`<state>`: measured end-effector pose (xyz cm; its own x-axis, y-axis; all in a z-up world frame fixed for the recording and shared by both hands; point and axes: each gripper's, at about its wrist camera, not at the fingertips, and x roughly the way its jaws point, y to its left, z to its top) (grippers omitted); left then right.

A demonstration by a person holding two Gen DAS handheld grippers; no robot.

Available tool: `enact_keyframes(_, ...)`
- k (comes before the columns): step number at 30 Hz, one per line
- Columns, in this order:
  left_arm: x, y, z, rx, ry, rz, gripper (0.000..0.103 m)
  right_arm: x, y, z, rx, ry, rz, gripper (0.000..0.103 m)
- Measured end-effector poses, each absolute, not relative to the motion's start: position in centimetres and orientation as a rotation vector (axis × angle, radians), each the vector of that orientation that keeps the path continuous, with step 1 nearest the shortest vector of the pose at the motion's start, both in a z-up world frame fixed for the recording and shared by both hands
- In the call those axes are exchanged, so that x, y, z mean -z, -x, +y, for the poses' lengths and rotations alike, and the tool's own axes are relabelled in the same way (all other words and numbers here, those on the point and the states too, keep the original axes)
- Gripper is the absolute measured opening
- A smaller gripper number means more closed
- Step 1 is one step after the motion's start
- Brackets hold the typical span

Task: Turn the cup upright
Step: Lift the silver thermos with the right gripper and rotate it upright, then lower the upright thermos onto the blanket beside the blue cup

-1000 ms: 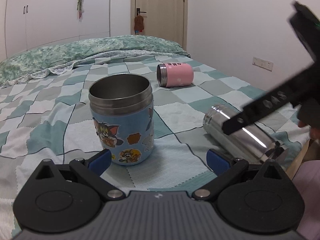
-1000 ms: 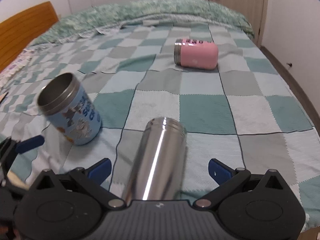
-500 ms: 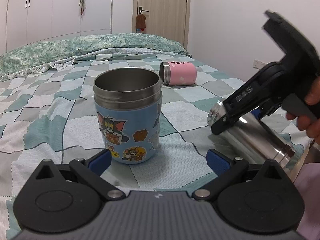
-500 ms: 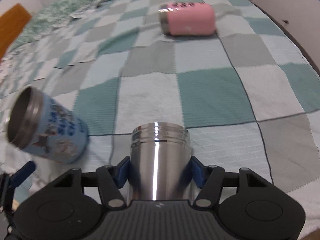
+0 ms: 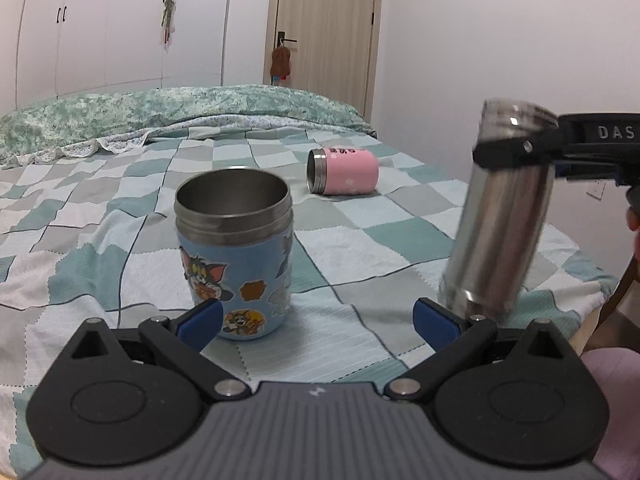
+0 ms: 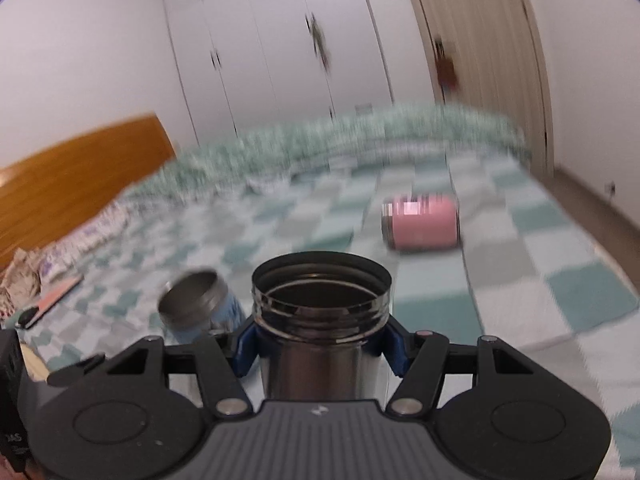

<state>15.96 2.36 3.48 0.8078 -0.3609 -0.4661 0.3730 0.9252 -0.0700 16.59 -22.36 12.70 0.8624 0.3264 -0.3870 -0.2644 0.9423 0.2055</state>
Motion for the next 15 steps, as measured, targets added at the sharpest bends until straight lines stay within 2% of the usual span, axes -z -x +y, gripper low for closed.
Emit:
enact_keyframes(8, -3.8, -16.1, 2.1, 0.359, -0.004, 0.492, 0.103, -12.0, -19.0, -20.8, -0.207, -0.016, 0.233, 0.061)
enact_keyframes(15, -3.2, -17.1, 2.0, 0.353, -0.012, 0.507, 0.103, -9.3, -21.4, -20.4, -0.174, -0.004, 0.177, 0.061)
